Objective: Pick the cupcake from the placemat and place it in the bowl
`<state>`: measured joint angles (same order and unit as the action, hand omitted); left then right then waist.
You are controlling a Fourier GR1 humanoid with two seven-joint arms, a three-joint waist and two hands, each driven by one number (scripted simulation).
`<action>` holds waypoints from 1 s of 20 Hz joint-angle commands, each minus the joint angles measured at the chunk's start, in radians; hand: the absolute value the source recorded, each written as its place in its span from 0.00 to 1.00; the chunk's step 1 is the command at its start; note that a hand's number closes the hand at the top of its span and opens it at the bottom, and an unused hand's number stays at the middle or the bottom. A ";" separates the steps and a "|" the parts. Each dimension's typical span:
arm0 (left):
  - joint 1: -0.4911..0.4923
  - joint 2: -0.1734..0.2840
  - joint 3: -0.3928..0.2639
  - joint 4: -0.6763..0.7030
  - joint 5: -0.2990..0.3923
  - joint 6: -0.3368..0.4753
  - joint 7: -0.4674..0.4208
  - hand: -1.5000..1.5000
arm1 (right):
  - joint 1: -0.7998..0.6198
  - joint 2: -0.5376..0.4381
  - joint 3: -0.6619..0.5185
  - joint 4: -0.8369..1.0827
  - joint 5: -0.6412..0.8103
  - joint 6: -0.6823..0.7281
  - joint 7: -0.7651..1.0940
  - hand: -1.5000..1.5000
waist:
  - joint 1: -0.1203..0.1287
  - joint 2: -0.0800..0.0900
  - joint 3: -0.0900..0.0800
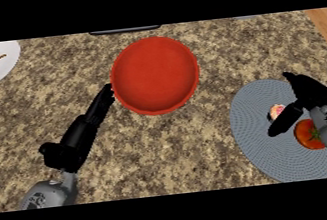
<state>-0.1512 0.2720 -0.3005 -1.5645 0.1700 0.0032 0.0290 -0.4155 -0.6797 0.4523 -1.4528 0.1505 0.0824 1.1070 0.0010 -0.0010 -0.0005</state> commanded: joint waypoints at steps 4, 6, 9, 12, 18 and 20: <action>0.012 -0.034 -0.021 -0.071 -0.051 0.011 0.063 0.50 | 0.051 0.037 -0.046 0.049 0.087 0.006 0.062 0.00 | 0.001 0.000 0.001; -0.032 -0.082 -0.018 -0.018 -0.064 0.036 0.064 0.50 | 0.038 0.067 -0.051 0.071 0.096 0.018 0.085 0.00 | -0.001 0.001 0.000; -0.027 -0.040 0.052 -0.007 -0.034 -0.029 0.044 0.50 | 0.041 0.106 -0.086 0.147 0.118 0.034 0.018 0.00 | 0.001 0.002 0.000; -0.019 -0.065 0.043 0.030 -0.062 -0.036 0.022 0.50 | 0.051 0.122 -0.125 0.194 0.141 0.040 -0.026 0.00 | 0.000 0.002 0.000; 0.023 -0.092 0.052 -0.033 -0.112 -0.059 0.038 0.50 | 0.094 0.188 -0.177 0.211 0.259 0.030 -0.114 0.00 | 0.002 0.001 0.001; 0.055 -0.068 0.099 -0.025 -0.072 -0.119 -0.003 0.50 | 0.099 0.184 -0.228 0.218 0.246 0.056 -0.154 0.00 | 0.002 0.001 0.000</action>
<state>-0.1355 0.1969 -0.2344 -1.5919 0.0937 -0.0674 0.0710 -0.3095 -0.5206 0.2796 -1.2930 0.3674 0.1131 0.9996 0.0015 -0.0002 0.0000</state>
